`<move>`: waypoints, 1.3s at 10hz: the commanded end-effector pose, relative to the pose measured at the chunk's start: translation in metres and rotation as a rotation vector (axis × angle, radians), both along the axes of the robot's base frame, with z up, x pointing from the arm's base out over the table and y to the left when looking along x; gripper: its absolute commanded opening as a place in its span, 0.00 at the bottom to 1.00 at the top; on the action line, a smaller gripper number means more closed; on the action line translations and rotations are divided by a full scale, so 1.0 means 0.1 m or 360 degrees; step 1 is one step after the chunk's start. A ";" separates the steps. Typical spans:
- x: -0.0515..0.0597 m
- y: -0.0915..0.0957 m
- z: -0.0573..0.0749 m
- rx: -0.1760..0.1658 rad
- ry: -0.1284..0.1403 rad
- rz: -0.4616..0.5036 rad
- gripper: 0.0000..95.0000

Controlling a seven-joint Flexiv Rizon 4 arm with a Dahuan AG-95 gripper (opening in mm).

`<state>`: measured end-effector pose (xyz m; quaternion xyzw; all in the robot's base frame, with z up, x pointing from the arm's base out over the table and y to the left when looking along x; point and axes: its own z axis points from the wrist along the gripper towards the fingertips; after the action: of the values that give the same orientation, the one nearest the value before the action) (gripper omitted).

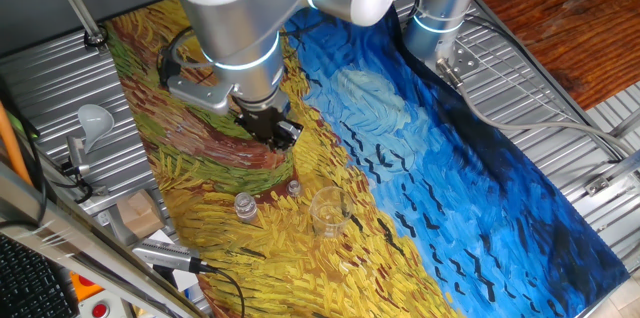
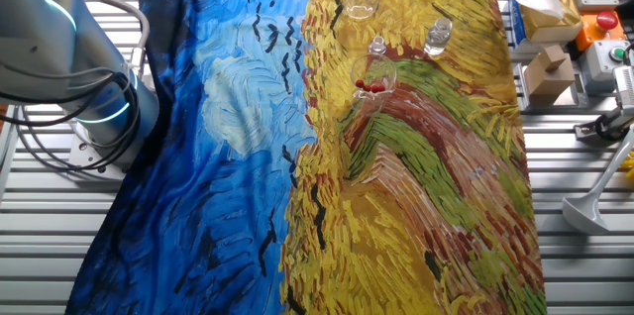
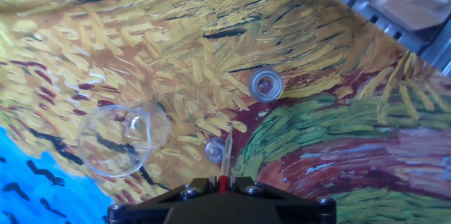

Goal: Transfer liquid using a dropper

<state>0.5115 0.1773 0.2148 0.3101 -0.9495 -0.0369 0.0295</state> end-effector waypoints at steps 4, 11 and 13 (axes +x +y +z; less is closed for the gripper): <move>-0.25 0.39 0.27 -0.0048 0.0031 -0.0103 0.00; -0.37 0.50 0.29 -0.0024 -0.0021 -0.0027 0.00; -0.37 0.50 0.29 -0.0007 -0.0037 0.0060 0.00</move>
<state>0.4742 0.2281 0.2434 0.3153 -0.9483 -0.0299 0.0226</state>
